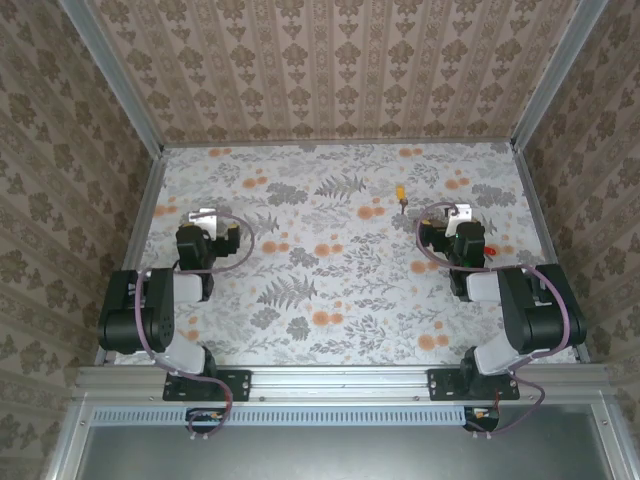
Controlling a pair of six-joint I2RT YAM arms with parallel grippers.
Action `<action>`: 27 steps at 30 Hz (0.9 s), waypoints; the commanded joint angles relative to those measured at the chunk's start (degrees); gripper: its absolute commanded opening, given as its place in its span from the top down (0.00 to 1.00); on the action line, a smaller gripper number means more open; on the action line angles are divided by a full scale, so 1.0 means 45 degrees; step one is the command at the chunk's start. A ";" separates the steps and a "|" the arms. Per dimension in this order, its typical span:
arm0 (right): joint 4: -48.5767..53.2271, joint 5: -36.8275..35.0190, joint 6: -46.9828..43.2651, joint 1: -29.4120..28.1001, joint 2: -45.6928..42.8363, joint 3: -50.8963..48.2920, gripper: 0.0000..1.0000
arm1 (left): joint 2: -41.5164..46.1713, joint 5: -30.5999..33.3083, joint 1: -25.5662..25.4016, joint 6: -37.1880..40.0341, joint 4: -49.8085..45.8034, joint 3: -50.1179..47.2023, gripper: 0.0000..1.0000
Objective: Put the keys on the keyring
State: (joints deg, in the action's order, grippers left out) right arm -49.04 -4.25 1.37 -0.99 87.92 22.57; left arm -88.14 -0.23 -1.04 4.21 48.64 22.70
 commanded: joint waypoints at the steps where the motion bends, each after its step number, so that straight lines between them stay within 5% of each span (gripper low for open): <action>1: 0.0038 0.0183 0.0107 0.0043 -0.0066 0.0200 0.00 | 0.0036 -0.0055 0.0016 -0.0154 -0.0072 0.0161 0.00; 27: 0.0106 0.0249 0.0174 0.0093 -0.0178 0.0202 0.00 | 0.0033 -0.0089 0.0055 -0.0231 -0.0077 0.0185 0.00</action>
State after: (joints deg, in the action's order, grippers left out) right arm -49.01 -4.25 1.37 -0.99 87.92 22.57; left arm -88.14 -0.21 -1.04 4.21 48.64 22.70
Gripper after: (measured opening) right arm 0.997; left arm 0.999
